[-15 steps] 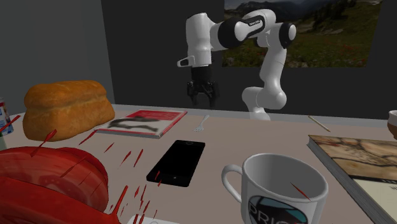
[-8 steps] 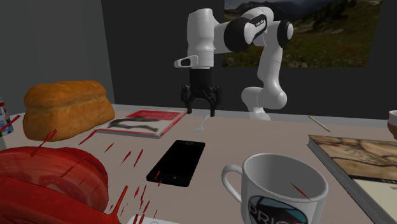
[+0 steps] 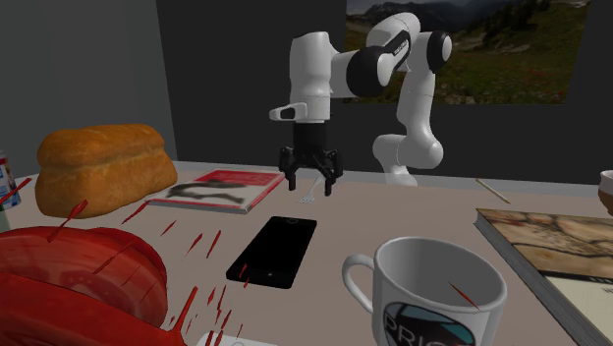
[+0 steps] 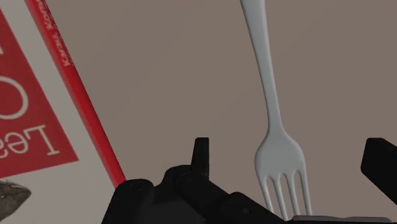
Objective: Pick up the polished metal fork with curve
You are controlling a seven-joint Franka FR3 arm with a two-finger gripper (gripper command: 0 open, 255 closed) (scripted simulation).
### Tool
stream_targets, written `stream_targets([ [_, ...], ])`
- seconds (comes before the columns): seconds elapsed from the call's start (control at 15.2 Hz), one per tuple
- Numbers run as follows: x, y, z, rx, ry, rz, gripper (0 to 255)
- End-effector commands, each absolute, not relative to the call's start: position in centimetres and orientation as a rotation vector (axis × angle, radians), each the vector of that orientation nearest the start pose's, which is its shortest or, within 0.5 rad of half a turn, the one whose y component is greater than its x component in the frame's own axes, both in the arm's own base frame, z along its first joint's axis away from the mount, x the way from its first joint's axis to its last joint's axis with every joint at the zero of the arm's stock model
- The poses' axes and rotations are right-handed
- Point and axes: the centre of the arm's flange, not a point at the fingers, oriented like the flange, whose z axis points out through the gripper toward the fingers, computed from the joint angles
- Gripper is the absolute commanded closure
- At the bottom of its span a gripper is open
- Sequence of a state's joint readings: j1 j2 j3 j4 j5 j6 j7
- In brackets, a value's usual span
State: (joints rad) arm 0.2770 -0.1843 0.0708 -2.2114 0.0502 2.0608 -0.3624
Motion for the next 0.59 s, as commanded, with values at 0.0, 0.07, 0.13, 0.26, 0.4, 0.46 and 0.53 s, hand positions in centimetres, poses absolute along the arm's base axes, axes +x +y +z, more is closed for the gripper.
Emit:
stream_targets([
  [0.0, 46.56, 17.36, 45.59, -2.928, -1.047, -0.054, 0],
  [0.07, 46.52, 17.37, 45.61, -2.928, -1.047, -0.053, 255],
  [0.13, 46.49, 17.36, 45.61, -2.928, -1.047, -0.053, 255],
  [0.26, 46.48, 17.32, 45.62, -2.928, -1.047, -0.053, 255],
  [0.4, 46.47, 17.26, 45.64, -2.928, -1.047, -0.053, 255],
  [0.46, 46.48, 17.22, 45.64, -2.928, -1.047, -0.053, 255],
  [0.53, 46.49, 17.22, 45.65, -2.928, -1.047, -0.053, 255],
])
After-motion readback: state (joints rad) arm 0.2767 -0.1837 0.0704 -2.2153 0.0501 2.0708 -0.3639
